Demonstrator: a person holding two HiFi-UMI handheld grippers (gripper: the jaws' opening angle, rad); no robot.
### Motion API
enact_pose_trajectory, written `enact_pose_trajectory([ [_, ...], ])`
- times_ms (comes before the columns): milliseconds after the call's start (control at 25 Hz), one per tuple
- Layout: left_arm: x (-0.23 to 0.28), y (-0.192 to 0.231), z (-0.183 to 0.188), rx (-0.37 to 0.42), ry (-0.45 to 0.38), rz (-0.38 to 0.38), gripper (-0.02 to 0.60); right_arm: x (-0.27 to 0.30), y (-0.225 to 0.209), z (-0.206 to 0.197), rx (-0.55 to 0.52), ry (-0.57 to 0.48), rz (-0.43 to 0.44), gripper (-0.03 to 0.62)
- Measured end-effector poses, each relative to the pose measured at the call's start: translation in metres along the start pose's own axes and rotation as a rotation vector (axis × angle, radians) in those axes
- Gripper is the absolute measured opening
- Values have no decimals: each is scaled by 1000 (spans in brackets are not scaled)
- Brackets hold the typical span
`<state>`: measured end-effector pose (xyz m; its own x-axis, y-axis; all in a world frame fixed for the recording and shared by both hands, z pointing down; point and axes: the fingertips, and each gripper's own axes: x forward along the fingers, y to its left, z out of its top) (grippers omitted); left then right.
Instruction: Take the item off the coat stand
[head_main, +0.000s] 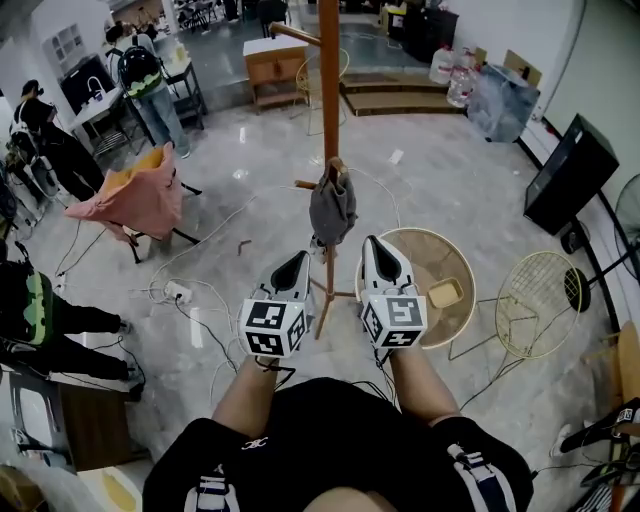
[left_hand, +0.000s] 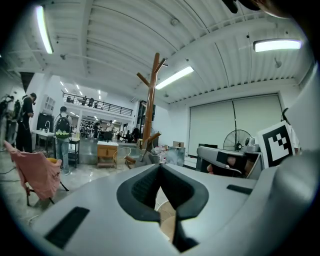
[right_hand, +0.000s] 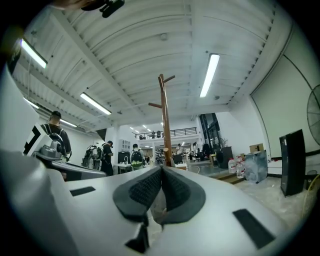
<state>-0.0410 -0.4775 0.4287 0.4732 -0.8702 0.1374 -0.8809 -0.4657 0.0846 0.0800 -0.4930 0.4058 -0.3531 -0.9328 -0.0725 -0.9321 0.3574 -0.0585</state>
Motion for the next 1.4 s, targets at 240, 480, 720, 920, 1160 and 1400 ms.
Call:
enact_pose_trajectory([
  [240, 2, 39, 1, -14, 4, 30, 11, 56, 25, -14, 44, 42, 138, 264],
  [480, -7, 69, 5, -13, -4, 70, 12, 116, 12, -48, 28, 154, 89, 264],
  [720, -23, 102, -1, -50, 5, 142, 11, 161, -5, -83, -16, 289, 68, 265],
  [920, -29, 109, -1, -50, 4, 169, 12, 174, -14, -108, -94, 387, 29, 66],
  [1160, -26, 116, -3, -58, 7, 173, 11, 175, -11, -101, -65, 341, 36, 37],
  [1400, -16, 108, -11, -60, 17, 139, 11, 155, -11, -67, -70, 231, 21, 35],
])
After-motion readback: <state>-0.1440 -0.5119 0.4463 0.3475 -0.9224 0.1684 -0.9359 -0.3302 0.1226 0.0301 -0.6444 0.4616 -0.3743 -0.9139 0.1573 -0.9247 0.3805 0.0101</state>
